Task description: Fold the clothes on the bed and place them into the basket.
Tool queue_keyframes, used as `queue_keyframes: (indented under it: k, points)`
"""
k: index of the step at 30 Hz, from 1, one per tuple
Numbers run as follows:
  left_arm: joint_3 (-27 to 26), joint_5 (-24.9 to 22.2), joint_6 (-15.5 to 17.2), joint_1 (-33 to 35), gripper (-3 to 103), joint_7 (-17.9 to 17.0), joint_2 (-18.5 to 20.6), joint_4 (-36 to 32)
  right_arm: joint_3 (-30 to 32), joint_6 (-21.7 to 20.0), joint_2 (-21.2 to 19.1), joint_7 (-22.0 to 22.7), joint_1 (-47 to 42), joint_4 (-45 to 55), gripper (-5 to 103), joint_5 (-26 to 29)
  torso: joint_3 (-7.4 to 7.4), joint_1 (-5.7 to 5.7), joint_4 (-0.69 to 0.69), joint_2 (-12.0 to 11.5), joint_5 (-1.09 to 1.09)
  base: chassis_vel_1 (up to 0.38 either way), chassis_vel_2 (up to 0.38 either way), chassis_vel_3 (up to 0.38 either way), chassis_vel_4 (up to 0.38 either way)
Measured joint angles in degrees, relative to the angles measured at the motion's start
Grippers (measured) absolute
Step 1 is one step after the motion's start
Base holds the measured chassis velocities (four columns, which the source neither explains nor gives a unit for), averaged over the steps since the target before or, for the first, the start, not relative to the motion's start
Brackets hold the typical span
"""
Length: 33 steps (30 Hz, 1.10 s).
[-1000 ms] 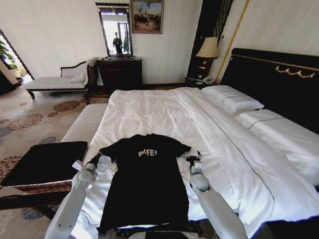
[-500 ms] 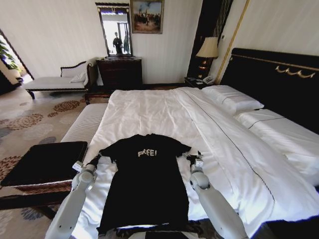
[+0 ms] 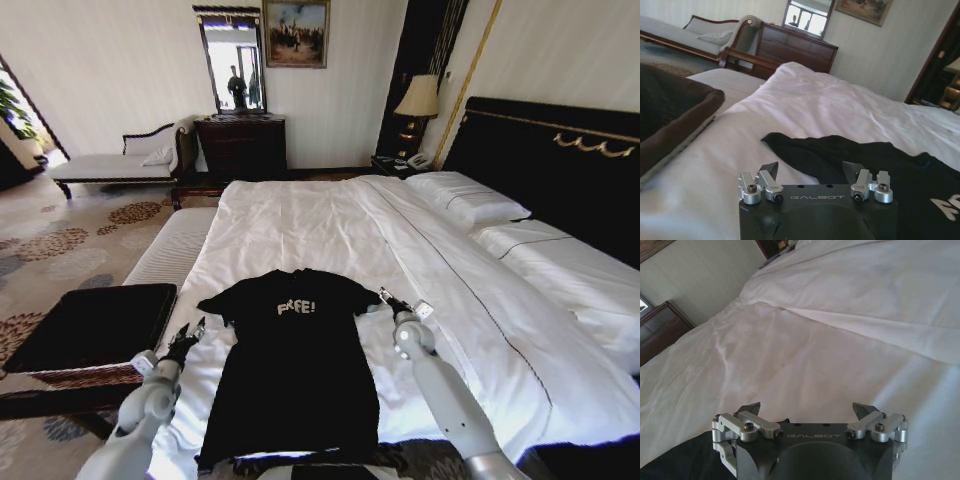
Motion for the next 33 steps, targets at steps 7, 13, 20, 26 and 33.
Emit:
queue_keyframes:
  k: [7,13,20,26,33]
  points:
    - [2.06,1.36,-0.06,2.53,98,-0.67,-2.79,-4.38,1.24,-3.39,-0.11,-5.86,1.43,-4.70,100,8.49,0.00,0.00,0.00,0.00,-0.01,0.000,0.000,0.000,0.000]
    - [3.35,1.81,0.14,3.28,100,-1.15,-3.05,-5.66,0.90,-3.49,1.51,-8.82,2.90,-6.42,103,8.43,0.00,0.00,0.02,0.00,0.00,0.000,0.000,0.000,0.000]
    - [4.50,2.10,0.20,3.18,100,-1.68,-3.33,-5.56,0.34,-3.55,3.06,-10.02,4.16,-8.74,80,7.66,0.00,0.00,0.02,0.00,-0.02,0.000,0.000,0.000,0.000]
    - [4.53,1.61,0.36,3.09,100,-2.14,-3.28,-5.80,0.15,-3.30,3.29,-10.23,4.21,-9.16,58,6.46,0.01,0.00,0.01,0.00,-0.01,0.000,0.000,0.000,0.000]
    - [4.11,1.30,0.27,3.10,100,-2.15,-3.21,-5.93,-0.65,-2.88,3.00,-10.51,4.26,-8.29,31,4.24,0.01,0.01,0.01,0.00,-0.01,0.000,0.000,0.000,0.000]
